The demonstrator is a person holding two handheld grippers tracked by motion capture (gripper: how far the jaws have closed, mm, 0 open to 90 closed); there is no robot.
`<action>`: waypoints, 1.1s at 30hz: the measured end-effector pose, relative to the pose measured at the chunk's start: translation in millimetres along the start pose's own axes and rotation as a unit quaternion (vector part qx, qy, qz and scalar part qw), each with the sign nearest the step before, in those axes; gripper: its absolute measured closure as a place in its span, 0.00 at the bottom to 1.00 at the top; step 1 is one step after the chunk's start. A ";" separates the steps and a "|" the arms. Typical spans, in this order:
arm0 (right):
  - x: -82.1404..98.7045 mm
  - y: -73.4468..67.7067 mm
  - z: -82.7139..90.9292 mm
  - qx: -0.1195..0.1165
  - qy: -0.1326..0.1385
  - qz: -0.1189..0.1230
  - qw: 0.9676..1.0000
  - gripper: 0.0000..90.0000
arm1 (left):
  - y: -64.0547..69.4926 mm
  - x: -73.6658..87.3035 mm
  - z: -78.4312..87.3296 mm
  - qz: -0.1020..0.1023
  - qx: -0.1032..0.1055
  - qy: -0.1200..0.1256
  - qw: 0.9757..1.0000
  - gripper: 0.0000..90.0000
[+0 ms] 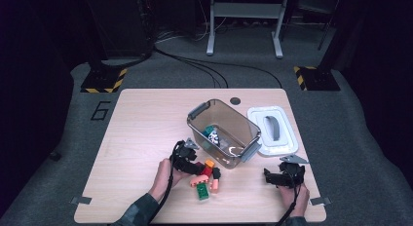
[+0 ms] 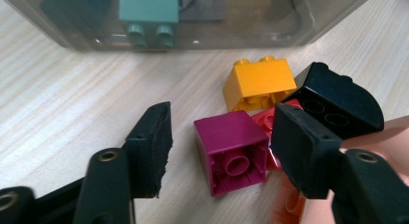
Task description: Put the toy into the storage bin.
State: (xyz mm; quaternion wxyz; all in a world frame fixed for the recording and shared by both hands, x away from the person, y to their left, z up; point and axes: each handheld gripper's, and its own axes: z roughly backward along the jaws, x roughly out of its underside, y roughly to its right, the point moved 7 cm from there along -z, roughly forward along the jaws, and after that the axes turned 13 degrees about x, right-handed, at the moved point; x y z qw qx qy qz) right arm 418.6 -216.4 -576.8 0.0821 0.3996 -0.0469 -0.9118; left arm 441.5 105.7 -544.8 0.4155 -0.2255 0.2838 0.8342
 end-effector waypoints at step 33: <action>0.1 -0.1 0.3 0.000 0.000 -0.002 1.000 0.04 | -6.4 4.5 3.0 -0.010 -0.015 -0.020 1.000 0.65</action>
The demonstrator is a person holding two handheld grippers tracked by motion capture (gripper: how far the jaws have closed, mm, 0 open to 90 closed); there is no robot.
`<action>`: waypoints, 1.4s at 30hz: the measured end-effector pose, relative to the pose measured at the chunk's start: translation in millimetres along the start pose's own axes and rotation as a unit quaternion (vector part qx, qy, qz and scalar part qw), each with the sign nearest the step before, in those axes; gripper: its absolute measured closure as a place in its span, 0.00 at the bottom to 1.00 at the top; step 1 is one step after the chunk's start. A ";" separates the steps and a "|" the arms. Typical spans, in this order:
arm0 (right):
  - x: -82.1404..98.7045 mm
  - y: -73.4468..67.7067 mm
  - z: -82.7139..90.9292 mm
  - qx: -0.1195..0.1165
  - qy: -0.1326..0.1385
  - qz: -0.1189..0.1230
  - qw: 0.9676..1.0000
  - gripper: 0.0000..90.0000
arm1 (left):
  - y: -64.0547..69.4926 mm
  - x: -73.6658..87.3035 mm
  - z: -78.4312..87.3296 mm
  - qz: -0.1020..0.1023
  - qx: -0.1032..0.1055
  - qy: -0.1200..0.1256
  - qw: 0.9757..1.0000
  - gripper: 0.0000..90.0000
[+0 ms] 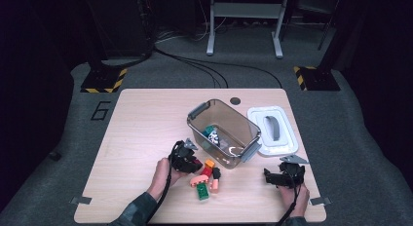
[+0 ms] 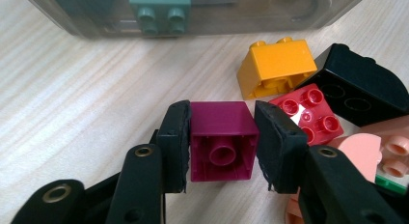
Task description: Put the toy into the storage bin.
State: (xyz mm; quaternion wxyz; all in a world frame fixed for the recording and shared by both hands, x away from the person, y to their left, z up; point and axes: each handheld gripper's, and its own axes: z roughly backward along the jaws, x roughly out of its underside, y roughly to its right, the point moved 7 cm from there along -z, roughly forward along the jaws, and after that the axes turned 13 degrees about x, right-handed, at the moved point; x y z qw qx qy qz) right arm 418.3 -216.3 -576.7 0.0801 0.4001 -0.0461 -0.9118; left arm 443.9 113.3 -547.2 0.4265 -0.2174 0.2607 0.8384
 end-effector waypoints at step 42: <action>-0.1 0.1 -0.1 0.000 0.000 0.000 1.000 0.04 | -30.7 -16.7 73.7 0.014 -0.030 0.041 0.999 0.66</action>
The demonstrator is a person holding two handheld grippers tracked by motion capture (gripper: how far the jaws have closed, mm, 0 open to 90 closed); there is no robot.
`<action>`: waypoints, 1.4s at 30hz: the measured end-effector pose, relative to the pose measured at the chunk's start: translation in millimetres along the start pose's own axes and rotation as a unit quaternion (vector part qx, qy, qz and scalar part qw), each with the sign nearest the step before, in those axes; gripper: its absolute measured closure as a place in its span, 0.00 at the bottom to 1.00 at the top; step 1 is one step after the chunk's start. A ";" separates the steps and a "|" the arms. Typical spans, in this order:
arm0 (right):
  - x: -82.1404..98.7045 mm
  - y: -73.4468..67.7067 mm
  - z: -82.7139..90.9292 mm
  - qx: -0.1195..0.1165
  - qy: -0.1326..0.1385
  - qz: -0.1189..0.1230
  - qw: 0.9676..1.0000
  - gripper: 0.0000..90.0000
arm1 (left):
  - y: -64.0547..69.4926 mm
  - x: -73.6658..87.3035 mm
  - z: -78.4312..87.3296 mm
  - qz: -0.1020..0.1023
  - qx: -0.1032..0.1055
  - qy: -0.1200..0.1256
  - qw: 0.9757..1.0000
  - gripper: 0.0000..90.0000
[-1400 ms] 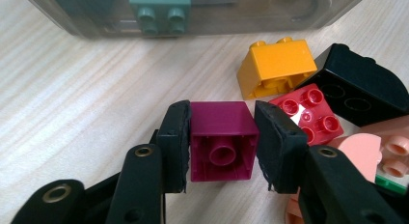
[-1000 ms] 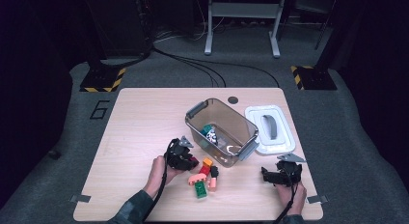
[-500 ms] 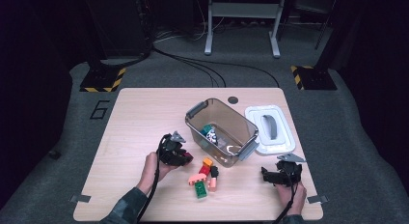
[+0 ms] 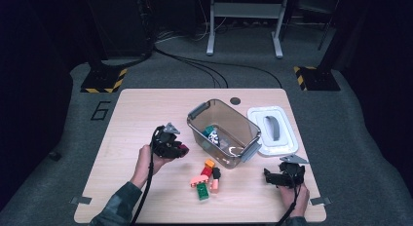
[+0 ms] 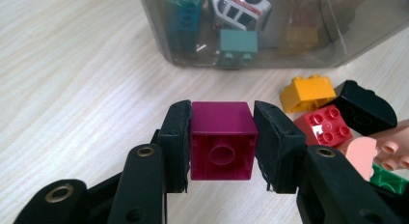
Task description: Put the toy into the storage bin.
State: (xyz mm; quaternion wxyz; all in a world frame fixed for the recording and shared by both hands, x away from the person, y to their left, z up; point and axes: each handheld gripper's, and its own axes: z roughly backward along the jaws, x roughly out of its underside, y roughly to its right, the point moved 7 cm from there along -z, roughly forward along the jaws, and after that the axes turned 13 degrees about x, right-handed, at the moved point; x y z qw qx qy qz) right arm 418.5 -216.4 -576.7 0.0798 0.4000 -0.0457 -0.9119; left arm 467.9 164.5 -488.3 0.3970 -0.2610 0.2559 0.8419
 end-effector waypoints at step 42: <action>0.0 0.1 -0.2 0.000 0.000 0.002 1.000 0.04 | -19.2 -91.2 59.8 -0.021 -0.036 0.038 0.998 0.66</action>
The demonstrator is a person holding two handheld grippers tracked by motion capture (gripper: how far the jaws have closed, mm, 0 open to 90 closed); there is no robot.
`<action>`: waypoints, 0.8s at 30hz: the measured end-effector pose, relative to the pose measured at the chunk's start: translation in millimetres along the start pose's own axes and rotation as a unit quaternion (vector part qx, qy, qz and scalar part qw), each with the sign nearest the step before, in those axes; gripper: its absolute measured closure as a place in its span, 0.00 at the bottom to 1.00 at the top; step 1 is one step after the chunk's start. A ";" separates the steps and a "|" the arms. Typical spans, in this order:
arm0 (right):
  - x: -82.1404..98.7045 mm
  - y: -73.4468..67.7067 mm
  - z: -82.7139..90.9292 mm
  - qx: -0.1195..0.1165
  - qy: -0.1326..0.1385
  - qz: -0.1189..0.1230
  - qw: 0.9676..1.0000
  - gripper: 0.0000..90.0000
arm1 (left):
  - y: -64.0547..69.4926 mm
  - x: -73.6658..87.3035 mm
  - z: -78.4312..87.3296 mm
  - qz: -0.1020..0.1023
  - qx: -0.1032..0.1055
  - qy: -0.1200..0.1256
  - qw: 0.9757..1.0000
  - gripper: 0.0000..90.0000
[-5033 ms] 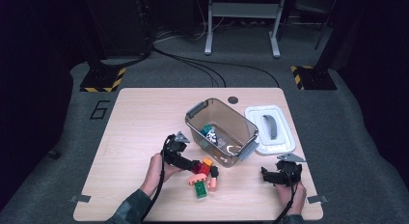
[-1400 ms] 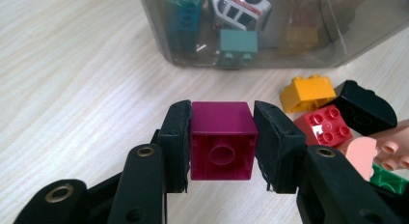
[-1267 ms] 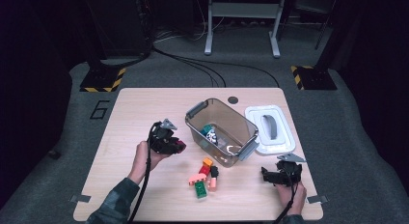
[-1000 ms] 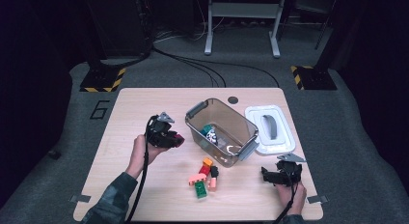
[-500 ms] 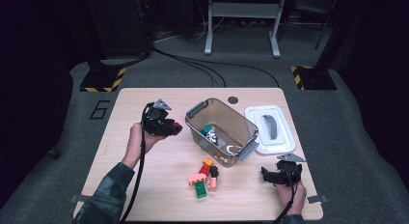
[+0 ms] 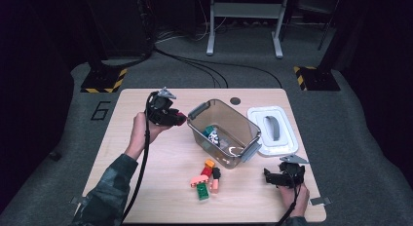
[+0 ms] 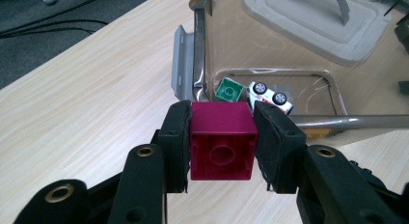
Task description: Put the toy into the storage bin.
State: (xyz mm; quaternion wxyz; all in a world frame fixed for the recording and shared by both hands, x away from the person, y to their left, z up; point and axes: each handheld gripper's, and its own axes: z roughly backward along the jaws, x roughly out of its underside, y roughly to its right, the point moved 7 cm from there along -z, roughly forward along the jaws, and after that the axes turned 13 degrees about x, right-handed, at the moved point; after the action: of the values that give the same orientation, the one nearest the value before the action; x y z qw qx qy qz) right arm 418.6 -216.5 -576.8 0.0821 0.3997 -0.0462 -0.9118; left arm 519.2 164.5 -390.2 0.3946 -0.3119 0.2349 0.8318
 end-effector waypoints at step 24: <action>0.0 0.0 0.0 0.000 0.000 0.000 1.000 0.04 | 19.6 -45.2 -21.7 -0.030 0.014 -0.006 0.999 0.66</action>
State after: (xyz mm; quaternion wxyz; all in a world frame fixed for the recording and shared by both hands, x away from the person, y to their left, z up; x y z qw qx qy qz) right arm 418.6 -216.5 -576.8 0.0822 0.3999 -0.0460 -0.9117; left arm 533.0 116.3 -370.6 0.4249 -0.3079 0.2350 0.8182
